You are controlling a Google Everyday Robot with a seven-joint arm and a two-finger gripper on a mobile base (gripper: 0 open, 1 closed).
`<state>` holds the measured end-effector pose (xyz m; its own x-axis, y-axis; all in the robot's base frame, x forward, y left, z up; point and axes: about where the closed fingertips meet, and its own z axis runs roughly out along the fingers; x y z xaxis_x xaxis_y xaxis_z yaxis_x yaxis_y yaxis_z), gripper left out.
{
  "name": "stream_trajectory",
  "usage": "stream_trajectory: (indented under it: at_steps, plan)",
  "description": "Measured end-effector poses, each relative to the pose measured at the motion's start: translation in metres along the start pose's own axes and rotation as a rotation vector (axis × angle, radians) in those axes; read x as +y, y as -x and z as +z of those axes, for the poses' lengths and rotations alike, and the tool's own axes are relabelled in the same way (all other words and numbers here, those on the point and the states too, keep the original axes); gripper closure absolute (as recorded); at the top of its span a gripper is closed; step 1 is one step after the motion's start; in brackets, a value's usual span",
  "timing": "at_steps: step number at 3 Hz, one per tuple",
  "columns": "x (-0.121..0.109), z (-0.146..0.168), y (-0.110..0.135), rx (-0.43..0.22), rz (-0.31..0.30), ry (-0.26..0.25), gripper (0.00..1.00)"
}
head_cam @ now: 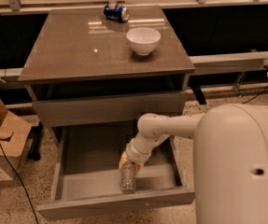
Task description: Pick water bottle from middle drawer and place on counter
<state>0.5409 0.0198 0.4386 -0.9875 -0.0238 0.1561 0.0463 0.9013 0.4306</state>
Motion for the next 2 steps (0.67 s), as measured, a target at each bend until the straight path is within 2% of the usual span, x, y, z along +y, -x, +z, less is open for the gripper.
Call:
stream_trajectory:
  at_steps: [2]
  plan:
    - [0.011, -0.118, -0.028, -0.241, -0.209, 0.111, 1.0]
